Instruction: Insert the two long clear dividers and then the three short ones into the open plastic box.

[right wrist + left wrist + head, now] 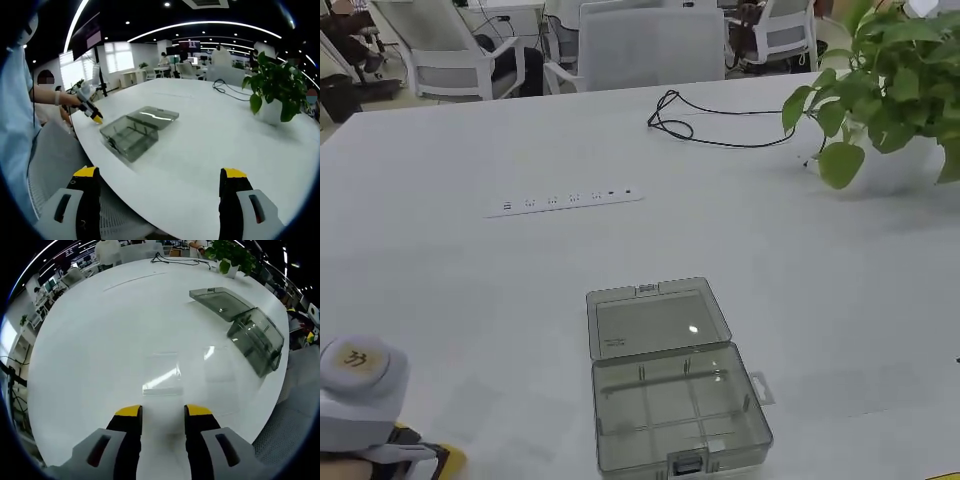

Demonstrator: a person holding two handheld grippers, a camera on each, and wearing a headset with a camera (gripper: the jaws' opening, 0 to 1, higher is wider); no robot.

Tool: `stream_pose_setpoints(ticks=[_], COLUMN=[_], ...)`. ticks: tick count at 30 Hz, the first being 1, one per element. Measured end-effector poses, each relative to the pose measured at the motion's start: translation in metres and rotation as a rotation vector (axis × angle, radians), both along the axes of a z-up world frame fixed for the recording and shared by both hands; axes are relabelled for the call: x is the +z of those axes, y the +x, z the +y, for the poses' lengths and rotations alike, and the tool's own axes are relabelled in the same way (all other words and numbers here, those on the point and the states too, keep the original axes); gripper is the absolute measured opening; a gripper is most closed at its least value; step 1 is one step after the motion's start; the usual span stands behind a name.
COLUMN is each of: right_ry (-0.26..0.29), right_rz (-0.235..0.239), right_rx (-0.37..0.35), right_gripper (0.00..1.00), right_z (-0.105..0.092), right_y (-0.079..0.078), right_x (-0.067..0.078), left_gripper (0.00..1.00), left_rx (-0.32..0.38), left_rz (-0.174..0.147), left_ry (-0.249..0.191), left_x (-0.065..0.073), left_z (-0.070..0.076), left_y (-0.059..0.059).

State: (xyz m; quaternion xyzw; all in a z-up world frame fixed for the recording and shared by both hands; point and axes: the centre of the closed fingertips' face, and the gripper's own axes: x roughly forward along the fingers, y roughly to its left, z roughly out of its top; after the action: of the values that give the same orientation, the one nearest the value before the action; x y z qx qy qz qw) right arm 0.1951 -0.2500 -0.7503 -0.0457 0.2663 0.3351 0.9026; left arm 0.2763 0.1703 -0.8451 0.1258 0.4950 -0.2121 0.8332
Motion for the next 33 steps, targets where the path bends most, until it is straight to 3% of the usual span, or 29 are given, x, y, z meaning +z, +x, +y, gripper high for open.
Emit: stream_pose_setpoints(ticks=[21,27,33], right_ry=[0.007,0.01,0.016], right_rz=[0.004,0.001,-0.001], right_rx=[0.007,0.01,0.015], right_gripper=[1.0,1.0,1.0], right_z=[0.007,0.009,0.014], right_y=[-0.001,0.001,0.004], right_x=[-0.001,0.0,0.002], left_gripper=[0.31,0.31,0.31], left_rx=[0.03,0.032,0.023], left_rz=[-0.007,-0.022,-0.062], left_ry=[-0.042,-0.054,-0.081], left_x=[0.003,0.01,0.027], left_z=[-0.001,-0.004,-0.011], left_y=[0.001,0.003,0.01])
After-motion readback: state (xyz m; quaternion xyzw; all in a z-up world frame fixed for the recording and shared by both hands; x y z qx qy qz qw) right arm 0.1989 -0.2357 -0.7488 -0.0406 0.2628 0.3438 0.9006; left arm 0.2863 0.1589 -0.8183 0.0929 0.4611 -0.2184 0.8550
